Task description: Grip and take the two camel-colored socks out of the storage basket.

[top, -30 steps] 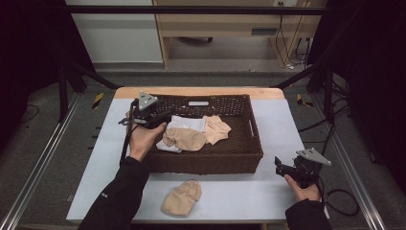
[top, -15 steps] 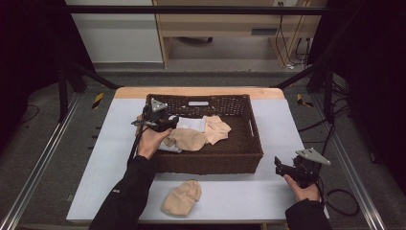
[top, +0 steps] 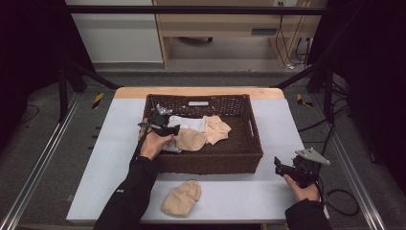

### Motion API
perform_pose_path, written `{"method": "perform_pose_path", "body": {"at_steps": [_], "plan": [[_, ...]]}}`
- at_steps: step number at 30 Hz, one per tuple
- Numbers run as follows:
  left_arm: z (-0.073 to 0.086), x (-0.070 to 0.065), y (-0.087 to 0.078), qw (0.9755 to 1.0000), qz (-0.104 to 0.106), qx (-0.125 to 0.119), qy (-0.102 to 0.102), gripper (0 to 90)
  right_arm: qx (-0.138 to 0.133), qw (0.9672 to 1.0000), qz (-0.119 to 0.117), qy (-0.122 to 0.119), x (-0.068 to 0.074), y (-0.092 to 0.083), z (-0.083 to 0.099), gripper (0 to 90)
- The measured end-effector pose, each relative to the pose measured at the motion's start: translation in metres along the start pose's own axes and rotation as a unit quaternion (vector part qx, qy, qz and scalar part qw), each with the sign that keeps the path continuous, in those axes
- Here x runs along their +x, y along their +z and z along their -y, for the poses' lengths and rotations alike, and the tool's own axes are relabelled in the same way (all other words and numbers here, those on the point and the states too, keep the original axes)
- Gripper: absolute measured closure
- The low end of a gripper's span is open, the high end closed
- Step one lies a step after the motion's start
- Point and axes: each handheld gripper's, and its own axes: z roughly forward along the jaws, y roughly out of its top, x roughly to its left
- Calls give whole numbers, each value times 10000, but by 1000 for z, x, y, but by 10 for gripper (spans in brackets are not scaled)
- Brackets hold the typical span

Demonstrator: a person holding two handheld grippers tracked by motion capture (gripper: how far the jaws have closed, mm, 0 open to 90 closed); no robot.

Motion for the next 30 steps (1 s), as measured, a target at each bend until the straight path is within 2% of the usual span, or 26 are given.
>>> {"method": "perform_pose_path", "body": {"at_steps": [4, 8, 12, 18, 23, 26, 27, 30], "plan": [[2, -1, 5, 9996, -123, 194, 140, 435, 1, 10000, -3, 2, 0, 0, 0, 46], [4, -1, 8, 9992, -169, 316, 179, 427, 2, 10000, -6, 20, 0, 0, 0, 46], [5, 1, 11, 9988, -210, 353, 267, 431, 2, 10000, -12, 14, 0, 0, 0, 46], [7, 2, 14, 9981, -103, 382, 479, 479, 4, 10000, -35, 5, 0, 0, 0, 46], [8, 2, 15, 9974, 15, 465, 553, 547, -6, 10000, -34, 9, 0, 0, 0, 46], [8, 2, 15, 9968, 105, 537, 579, 656, -2, 10000, -37, 8, 0, 0, 0, 46], [8, 2, 14, 9968, 136, 553, 565, 656, -2, 10000, -37, 8, 0, 0, 0, 46], [8, 1, 13, 9967, 212, 606, 503, 747, -4, 10000, -30, 5, 0, 0, 0, 46]]}}
